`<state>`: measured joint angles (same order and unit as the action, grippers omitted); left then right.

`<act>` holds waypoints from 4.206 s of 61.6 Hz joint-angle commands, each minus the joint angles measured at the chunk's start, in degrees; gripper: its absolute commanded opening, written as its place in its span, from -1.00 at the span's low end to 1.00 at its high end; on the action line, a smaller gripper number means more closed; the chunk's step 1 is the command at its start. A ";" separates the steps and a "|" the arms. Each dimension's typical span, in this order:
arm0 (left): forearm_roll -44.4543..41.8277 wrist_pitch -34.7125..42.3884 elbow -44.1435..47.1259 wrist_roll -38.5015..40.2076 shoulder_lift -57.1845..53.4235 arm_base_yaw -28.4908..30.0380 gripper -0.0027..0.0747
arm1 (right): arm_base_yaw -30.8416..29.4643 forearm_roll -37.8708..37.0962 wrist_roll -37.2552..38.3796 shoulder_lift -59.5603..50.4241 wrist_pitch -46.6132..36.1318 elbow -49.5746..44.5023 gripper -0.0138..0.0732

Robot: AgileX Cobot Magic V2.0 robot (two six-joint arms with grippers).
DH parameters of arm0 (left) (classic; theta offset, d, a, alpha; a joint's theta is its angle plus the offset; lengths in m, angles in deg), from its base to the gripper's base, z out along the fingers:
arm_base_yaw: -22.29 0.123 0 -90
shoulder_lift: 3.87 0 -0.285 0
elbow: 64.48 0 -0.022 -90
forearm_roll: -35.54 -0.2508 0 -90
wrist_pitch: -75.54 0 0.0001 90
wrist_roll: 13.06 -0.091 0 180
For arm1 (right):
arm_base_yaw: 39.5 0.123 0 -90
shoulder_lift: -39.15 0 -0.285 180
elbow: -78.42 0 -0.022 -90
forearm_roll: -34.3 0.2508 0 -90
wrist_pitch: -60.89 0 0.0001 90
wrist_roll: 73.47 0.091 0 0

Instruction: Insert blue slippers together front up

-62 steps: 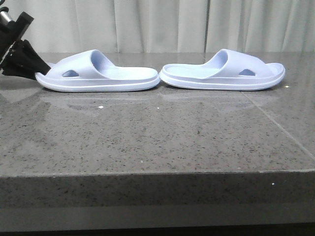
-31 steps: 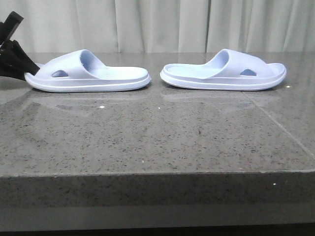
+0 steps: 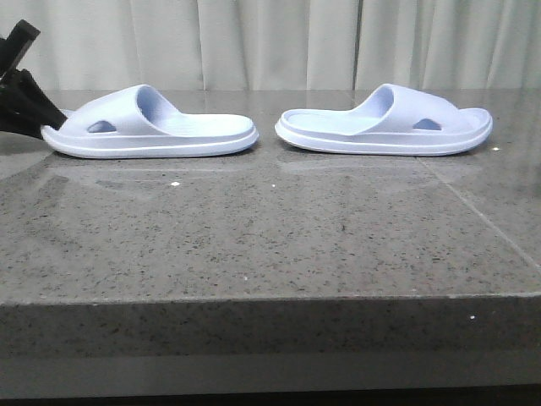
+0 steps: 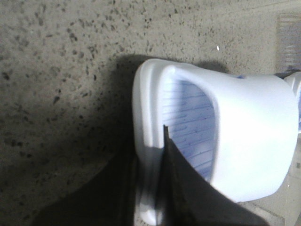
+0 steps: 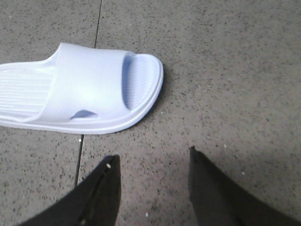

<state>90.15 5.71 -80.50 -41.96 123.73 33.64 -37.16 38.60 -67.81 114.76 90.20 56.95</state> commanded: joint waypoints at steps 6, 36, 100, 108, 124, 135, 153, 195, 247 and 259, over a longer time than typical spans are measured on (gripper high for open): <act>-0.05 -2.90 -1.07 0.16 -3.50 0.27 -0.98 | -2.34 2.58 -0.14 7.49 -1.97 8.65 0.16; -0.05 -2.90 -1.07 0.16 -3.50 0.27 -0.98 | -14.69 34.15 -24.48 28.24 13.32 25.16 0.16; -0.05 -2.90 -1.07 0.16 -3.50 0.27 -0.98 | -13.71 48.89 -29.78 42.87 25.70 34.55 0.16; -0.05 -2.90 -1.07 0.16 -3.50 0.27 -0.98 | -13.18 49.22 -29.78 44.23 26.67 34.56 0.16; 1.39 -2.90 -1.07 0.16 -3.50 0.27 -0.98 | -12.49 50.56 -29.78 45.19 27.31 34.56 -0.19; 5.13 -2.90 -1.07 0.16 -3.50 0.27 -0.98 | -12.73 51.49 -29.78 45.19 29.20 34.97 -0.96; 9.01 -2.90 -1.07 0.16 -3.50 0.27 -0.98 | -14.19 56.44 -29.78 45.13 35.52 38.44 -0.93; 10.92 -2.90 -1.07 0.75 -3.50 -0.19 -0.98 | -14.81 66.56 -29.78 44.96 43.33 45.53 -0.93; 24.14 -2.90 -1.07 2.04 -6.83 -6.26 -0.98 | -8.49 68.54 -29.13 47.99 34.45 45.53 -0.93; 25.08 -2.90 -1.07 2.04 -6.90 -6.78 -0.98 | -7.47 70.60 -29.13 48.70 34.77 45.53 -0.93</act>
<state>109.21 6.90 -80.16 -40.41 120.81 27.41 -45.17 103.91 -96.58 166.33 123.82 100.57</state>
